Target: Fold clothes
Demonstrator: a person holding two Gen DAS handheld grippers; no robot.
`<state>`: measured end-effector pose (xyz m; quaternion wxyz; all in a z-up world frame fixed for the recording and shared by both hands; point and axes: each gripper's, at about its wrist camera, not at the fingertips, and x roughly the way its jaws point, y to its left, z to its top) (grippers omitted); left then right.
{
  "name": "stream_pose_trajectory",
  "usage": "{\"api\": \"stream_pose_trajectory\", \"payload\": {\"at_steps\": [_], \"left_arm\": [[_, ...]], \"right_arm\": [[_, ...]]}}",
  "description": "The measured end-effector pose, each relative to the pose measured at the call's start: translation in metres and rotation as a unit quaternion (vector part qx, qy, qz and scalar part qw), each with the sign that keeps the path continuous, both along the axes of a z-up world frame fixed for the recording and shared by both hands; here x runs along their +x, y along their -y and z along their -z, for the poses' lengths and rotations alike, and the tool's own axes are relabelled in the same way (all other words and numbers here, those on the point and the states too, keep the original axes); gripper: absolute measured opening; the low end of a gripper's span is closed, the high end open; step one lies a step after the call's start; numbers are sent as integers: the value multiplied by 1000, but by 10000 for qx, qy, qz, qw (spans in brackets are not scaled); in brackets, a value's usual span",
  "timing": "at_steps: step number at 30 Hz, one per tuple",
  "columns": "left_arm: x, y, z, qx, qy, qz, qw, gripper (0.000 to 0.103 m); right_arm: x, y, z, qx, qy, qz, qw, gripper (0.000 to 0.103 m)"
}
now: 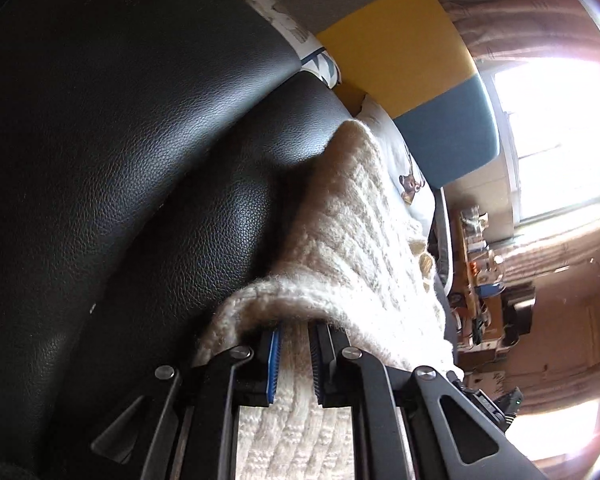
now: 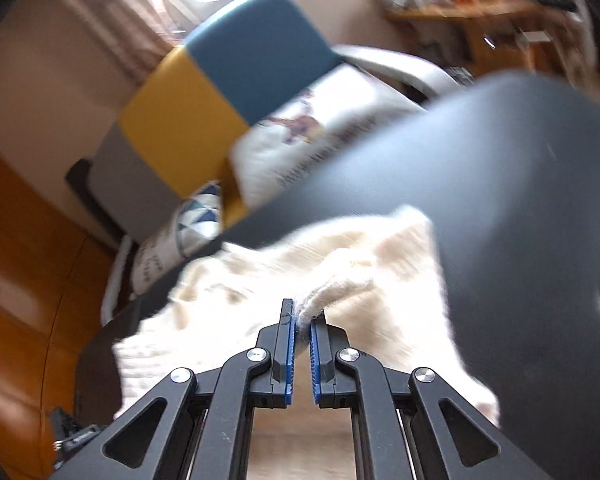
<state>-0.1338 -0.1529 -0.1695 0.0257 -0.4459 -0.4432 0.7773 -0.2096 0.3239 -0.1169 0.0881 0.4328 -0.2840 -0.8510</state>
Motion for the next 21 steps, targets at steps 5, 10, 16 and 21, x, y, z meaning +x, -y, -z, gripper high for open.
{"api": "stream_pose_trajectory", "payload": {"at_steps": [5, 10, 16, 21], "left_arm": [[3, 1, -6, 255, -48, 25, 9997, 18], [22, 5, -3, 823, -345, 89, 9960, 21], [16, 2, -10, 989, -406, -30, 9943, 24], [-8, -2, 3, 525, 120, -297, 9981, 15]], "right_arm": [[14, -27, 42, -966, 145, 161, 9951, 12], [24, -45, 55, -1853, -32, 398, 9819, 38], [7, -37, 47, -1988, -108, 566, 9783, 55], [-9, -13, 34, -783, 120, 368, 9962, 10]]}}
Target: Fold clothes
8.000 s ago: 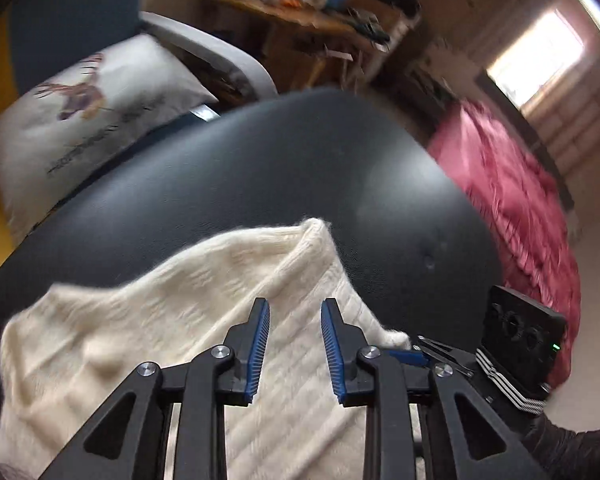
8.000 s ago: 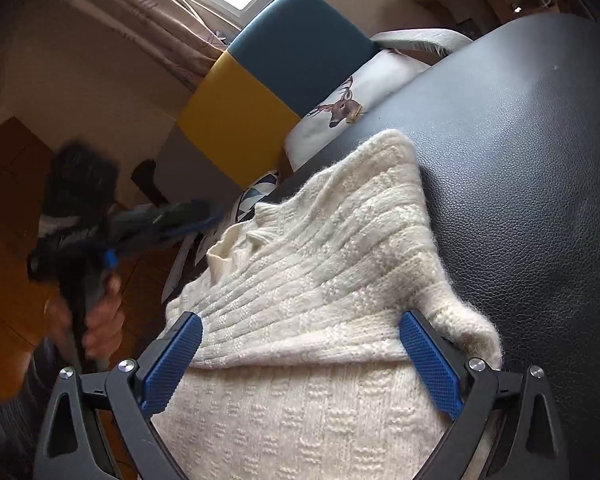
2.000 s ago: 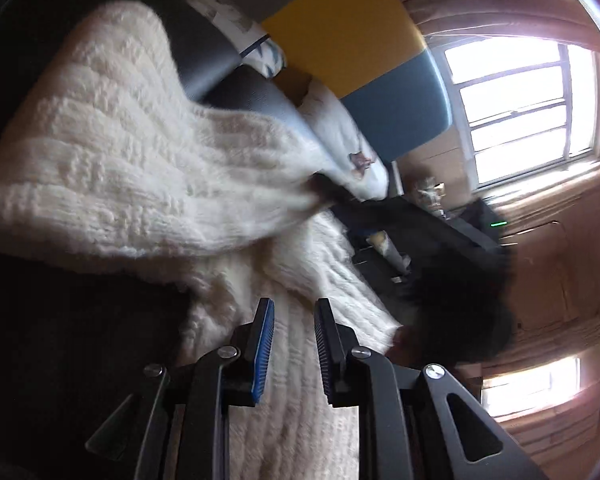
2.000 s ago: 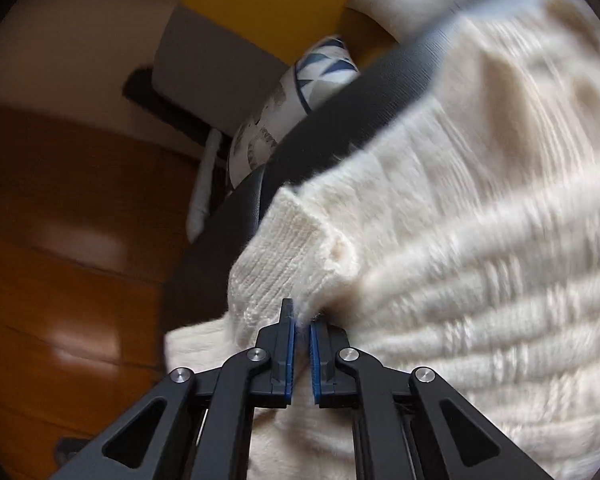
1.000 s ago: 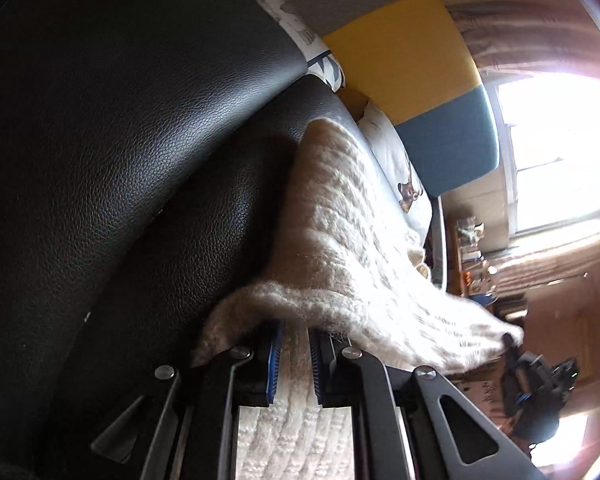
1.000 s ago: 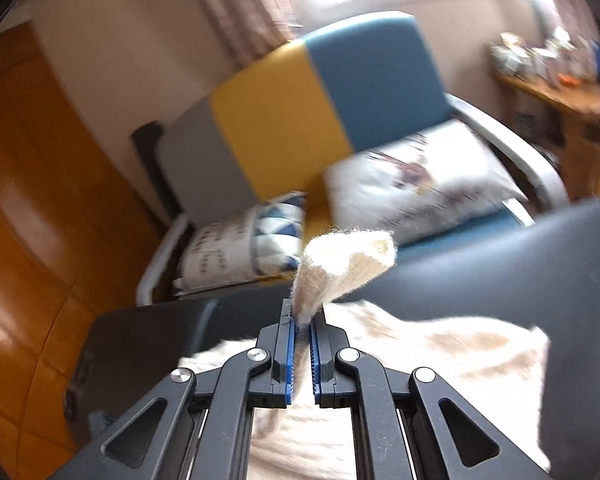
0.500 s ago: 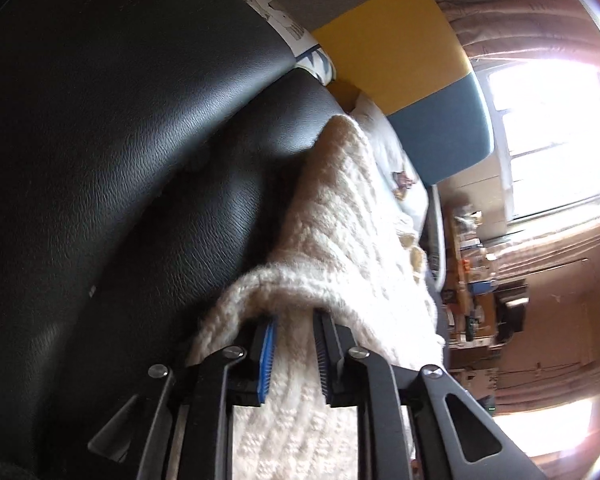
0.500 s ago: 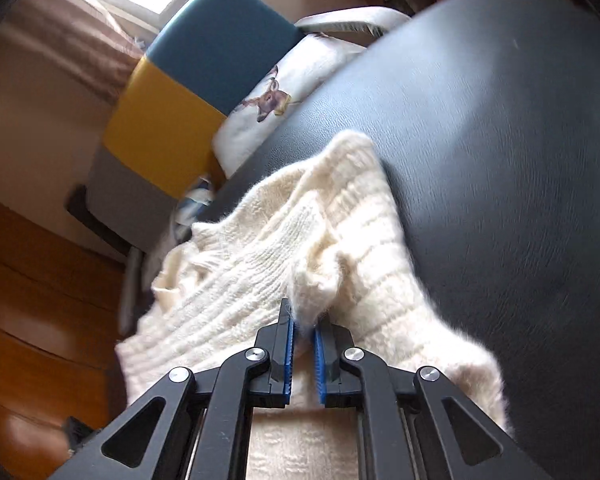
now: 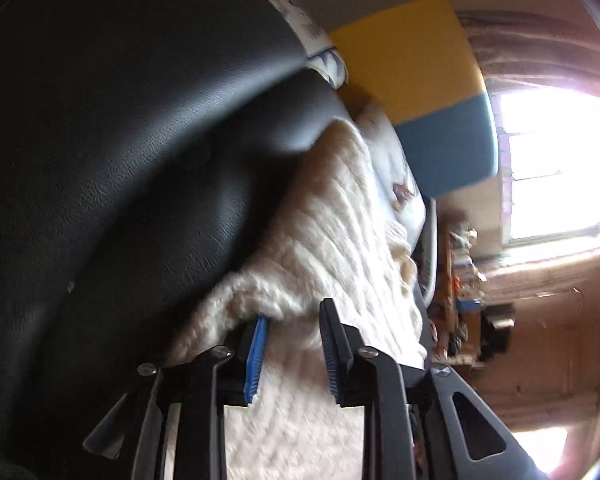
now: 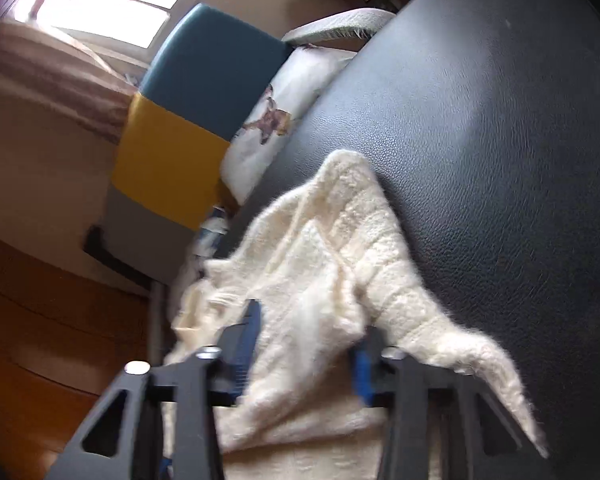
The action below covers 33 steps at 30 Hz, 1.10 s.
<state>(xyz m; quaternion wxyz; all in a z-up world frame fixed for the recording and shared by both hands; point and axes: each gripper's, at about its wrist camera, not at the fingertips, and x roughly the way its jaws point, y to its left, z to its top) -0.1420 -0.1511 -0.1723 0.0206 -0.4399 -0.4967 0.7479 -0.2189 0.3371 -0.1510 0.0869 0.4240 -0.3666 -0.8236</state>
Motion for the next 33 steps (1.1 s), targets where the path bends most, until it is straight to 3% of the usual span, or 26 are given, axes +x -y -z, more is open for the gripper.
{"api": "stream_pose_trajectory", "payload": {"at_steps": [2, 4, 7, 12, 16, 18, 19, 21, 23, 25, 27, 29, 31, 33], "left_arm": [[2, 1, -5, -322, -100, -35, 9994, 9], [8, 1, -7, -628, -128, -4, 9979, 7], [14, 4, -5, -823, -105, 104, 9965, 6], [17, 4, -15, -997, -46, 303, 9945, 6], [26, 9, -25, -833, 32, 366, 9958, 10], [35, 10, -34, -914, -120, 344, 9951, 12], [41, 10, -43, -1064, -284, 316, 9934, 12], [40, 6, -53, -1260, -597, 295, 9898, 14], [39, 1, -63, -1423, -894, 416, 9849, 15], [31, -9, -67, -1639, -1083, 631, 9785, 15], [23, -17, -67, -1776, -1195, 840, 9732, 16], [14, -28, -64, -2047, -1250, 990, 9658, 16], [10, -34, -59, -2376, -1248, 1146, 9565, 16], [5, -36, -51, -2530, -1104, 1230, 9532, 16]], "right_arm": [[-4, 12, -17, 540, -97, -227, 9982, 10], [0, 21, -43, 800, -482, -404, 9948, 10], [10, 24, -63, 1184, -902, -487, 9877, 10], [2, 17, -10, 1298, -93, -443, 9905, 10], [8, -1, 9, 678, -101, -234, 9974, 9], [10, -8, 5, 608, -99, -198, 9979, 16], [12, -10, -2, 733, -122, -168, 9971, 19], [17, -14, -19, 1091, -234, -88, 9937, 37], [24, -11, -43, 1387, -554, -139, 9887, 44], [17, 9, -61, 1214, -789, -631, 9874, 48], [-1, 45, -69, 531, -819, -1656, 9814, 59], [-20, 99, -71, 135, -746, -2688, 9602, 61], [-39, 159, -68, 13, -560, -3550, 9332, 61], [-57, 212, -63, -2, -383, -4205, 9065, 61]]}}
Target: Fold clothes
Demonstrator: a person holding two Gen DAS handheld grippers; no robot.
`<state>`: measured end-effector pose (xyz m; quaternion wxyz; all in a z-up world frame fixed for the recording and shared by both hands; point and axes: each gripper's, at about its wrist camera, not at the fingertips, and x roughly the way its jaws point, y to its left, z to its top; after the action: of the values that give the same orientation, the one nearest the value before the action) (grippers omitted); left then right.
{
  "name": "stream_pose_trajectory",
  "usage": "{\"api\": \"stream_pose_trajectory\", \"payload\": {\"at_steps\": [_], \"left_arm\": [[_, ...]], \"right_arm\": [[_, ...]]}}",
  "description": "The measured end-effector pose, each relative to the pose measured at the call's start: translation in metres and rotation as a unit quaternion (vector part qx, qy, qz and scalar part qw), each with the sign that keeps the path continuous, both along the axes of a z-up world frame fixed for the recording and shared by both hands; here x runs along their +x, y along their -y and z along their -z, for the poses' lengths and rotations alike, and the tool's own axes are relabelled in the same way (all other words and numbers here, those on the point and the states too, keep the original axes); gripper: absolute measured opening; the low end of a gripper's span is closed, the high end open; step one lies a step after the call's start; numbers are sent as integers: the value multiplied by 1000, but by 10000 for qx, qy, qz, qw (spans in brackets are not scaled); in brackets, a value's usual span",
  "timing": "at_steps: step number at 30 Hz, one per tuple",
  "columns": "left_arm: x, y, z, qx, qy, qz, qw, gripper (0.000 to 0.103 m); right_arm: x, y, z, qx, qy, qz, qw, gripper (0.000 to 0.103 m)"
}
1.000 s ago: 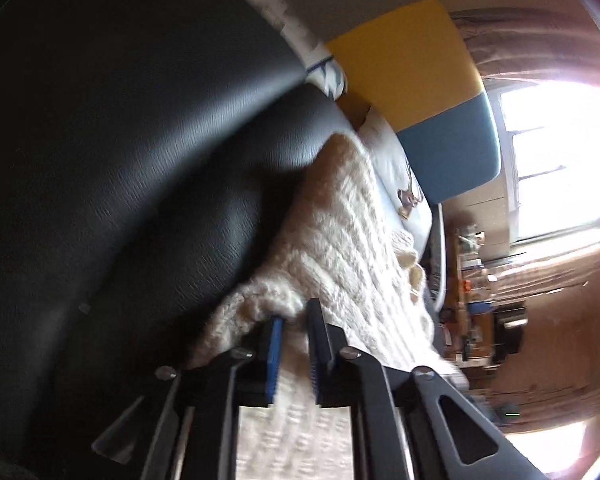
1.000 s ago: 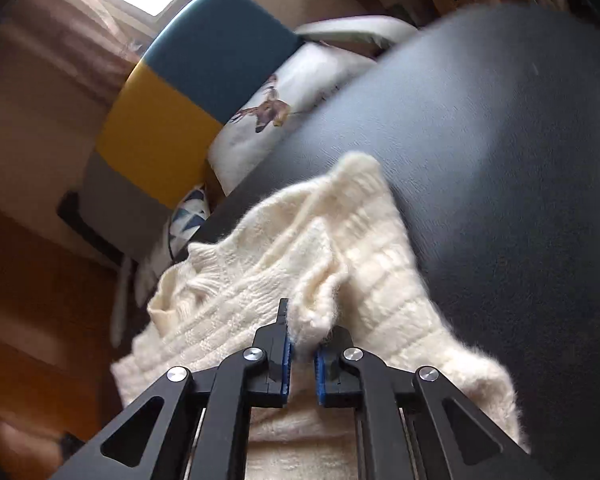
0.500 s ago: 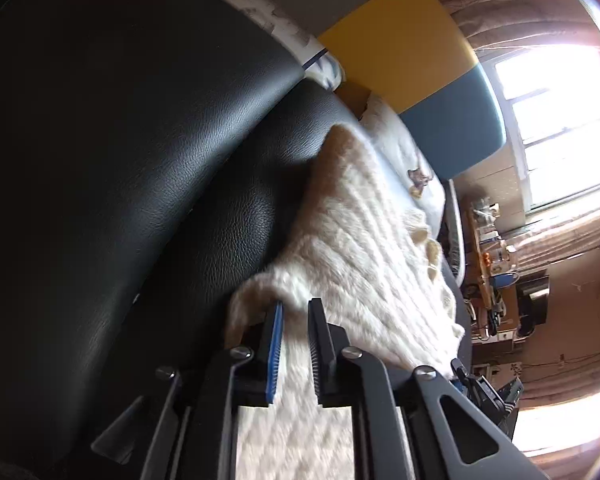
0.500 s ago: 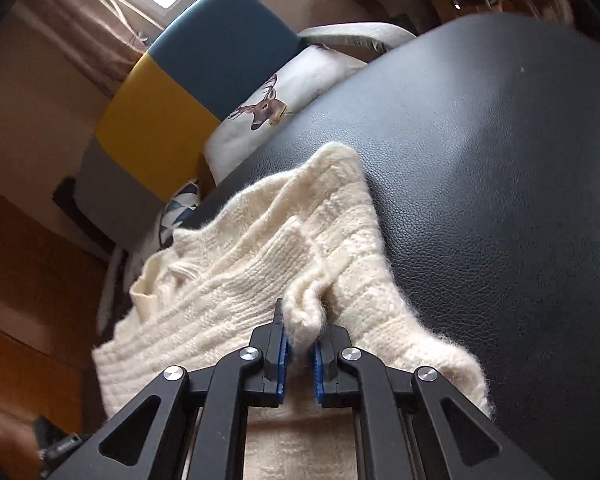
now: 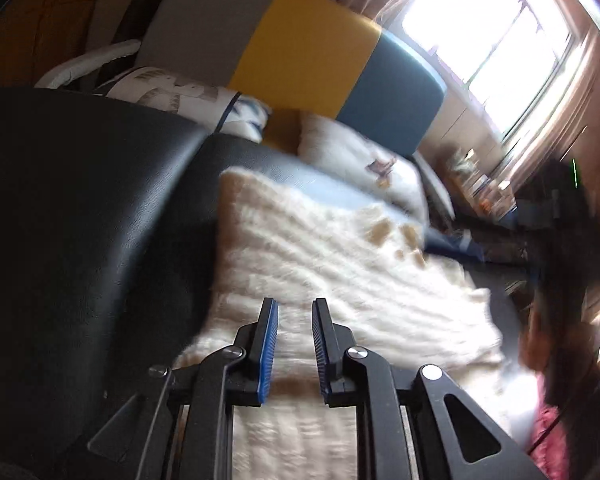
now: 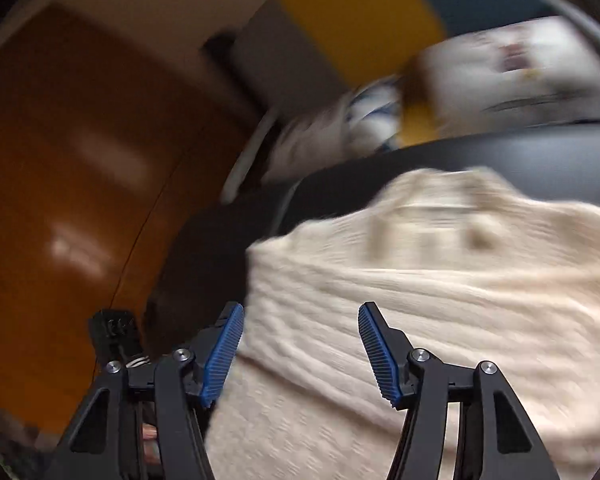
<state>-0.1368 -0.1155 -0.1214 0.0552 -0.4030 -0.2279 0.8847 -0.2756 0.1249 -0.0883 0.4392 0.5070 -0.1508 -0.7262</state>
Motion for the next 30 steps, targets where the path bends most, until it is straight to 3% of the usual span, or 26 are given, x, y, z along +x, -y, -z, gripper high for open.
{"api": "stream_pose_trajectory", "payload": {"at_steps": [6, 9, 12, 13, 14, 15, 19, 22, 30], "left_arm": [[0, 6, 21, 94, 77, 39, 9999, 17], [3, -1, 21, -169, 35, 101, 9998, 17], [1, -1, 23, -171, 44, 64, 9998, 17], [3, -1, 22, -174, 48, 29, 9998, 17], [5, -3, 22, -243, 34, 22, 9997, 17], [8, -4, 22, -312, 21, 14, 9995, 17], [9, -8, 24, -452, 16, -21, 9990, 17], [9, -8, 25, -469, 24, -12, 9989, 17], [13, -9, 21, -584, 48, -28, 9983, 17]], "right_arm": [[-52, 118, 23, 502, 258, -1173, 9915, 61], [-67, 143, 38, 707, 584, -1600, 9828, 61], [-65, 164, 47, 850, 770, -2102, 9709, 58], [-58, 172, 44, 1002, 542, -2247, 9677, 50], [-50, 179, 42, 1184, 260, -2389, 9634, 15], [-42, 186, 39, 1377, -23, -2475, 9591, 6], [-18, 200, 21, 1895, -1251, -2424, 9432, 6], [-10, 208, 47, 2776, -1835, -2293, 9147, 5], [0, 199, 48, 2620, -2102, -1850, 9236, 7]]}}
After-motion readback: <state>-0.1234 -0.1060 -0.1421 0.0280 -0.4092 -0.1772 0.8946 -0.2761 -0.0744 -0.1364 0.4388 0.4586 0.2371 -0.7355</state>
